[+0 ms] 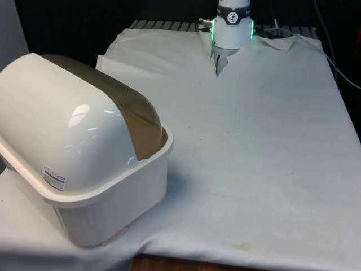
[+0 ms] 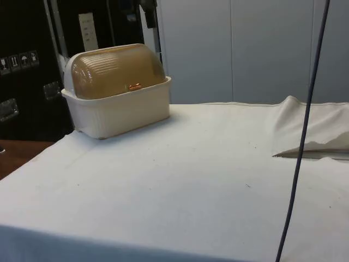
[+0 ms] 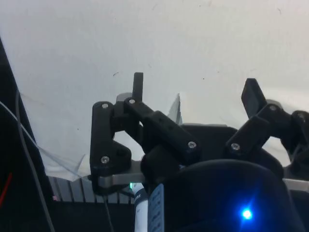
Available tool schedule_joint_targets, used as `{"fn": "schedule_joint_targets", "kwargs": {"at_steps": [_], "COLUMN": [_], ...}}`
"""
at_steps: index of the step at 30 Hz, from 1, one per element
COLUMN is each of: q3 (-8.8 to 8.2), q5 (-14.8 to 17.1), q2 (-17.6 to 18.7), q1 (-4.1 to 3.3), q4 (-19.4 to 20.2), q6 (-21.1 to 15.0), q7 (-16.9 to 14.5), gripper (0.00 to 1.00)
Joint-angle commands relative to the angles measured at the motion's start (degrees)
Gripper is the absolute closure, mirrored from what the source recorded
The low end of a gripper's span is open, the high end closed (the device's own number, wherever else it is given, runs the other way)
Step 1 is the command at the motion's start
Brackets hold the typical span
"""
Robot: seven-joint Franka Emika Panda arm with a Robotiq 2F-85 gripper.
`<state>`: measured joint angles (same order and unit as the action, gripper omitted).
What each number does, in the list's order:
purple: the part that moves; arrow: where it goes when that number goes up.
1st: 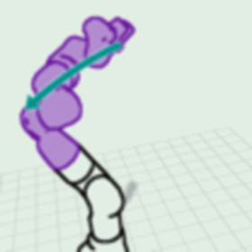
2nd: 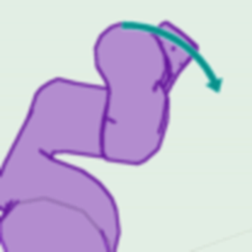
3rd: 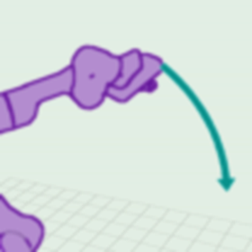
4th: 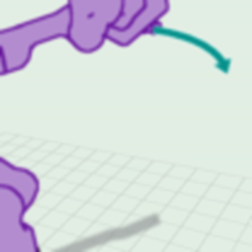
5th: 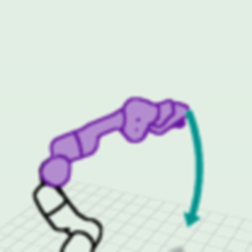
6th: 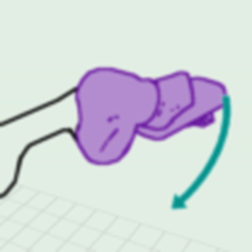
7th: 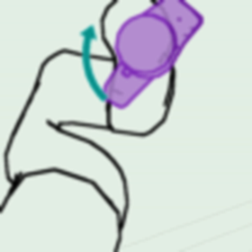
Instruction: Open the lid, then close it.
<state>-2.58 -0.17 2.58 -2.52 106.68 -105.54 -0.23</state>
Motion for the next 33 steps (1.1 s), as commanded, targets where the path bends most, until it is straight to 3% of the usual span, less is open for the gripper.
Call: {"fn": "schedule_joint_targets", "kwargs": {"at_steps": [1,4,7,8,10,17,18,19,33], "q3": [0.00,0.00,0.00,0.00,0.00,0.00,0.00,0.00,0.00], "q5": [0.00,0.00,0.00,0.00,0.00,0.00,0.00,0.00,0.00], "q2": [0.00,0.00,0.00,0.00,0.00,0.00,0.00,0.00,0.00], "q1": [0.00,0.00,0.00,0.00,0.00,0.00,0.00,0.00,0.00], "q4": [0.06,0.06,0.00,0.06,0.00,0.00,0.00,0.00,0.00], "q6": [-0.06,0.00,0.00,0.00,0.00,0.00,0.00,0.00,0.00], "q7": [0.17,0.17,0.06,0.23,0.23,0.06,0.23,0.17,0.06], "gripper": [0.01,0.16,0.37,0.37,0.54,0.92,0.92,1.00,1.00]}}
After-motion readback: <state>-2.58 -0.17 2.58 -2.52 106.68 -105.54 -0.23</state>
